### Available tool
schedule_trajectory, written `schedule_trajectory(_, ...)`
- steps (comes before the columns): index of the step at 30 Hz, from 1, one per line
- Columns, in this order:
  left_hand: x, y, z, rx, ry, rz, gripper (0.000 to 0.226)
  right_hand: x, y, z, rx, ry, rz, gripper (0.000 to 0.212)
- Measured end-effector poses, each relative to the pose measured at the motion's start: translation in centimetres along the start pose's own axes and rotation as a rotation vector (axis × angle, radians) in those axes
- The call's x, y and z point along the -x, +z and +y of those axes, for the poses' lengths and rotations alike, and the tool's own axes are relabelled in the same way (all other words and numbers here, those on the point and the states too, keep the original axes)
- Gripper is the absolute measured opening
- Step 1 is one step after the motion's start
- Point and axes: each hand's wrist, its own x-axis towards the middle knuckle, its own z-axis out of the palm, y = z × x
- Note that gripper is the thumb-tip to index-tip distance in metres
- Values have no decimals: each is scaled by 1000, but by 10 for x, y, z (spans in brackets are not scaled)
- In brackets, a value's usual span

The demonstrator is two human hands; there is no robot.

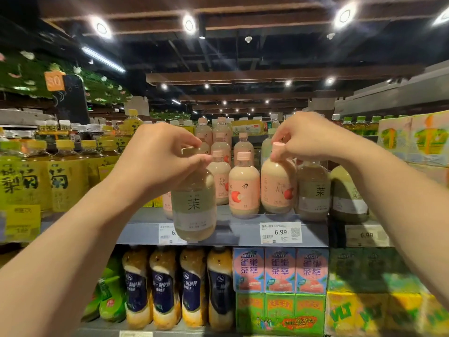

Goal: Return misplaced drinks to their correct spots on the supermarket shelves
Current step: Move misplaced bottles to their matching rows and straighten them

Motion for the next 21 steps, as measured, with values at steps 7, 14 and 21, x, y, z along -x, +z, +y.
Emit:
schedule_trajectory(7, 6, -10, -14, 81, -37, -15, 49, -3, -23, -25, -321, -42, 61, 14)
schedule_trajectory(14, 13, -18, -27, 86, -44, -42, 46, -25, 8, -67, -424, -80, 55, 15)
schedule_trajectory(21, 17, -20, -46, 87, -40, -70, 47, -43, 44, -97, -230, -107, 4, 18)
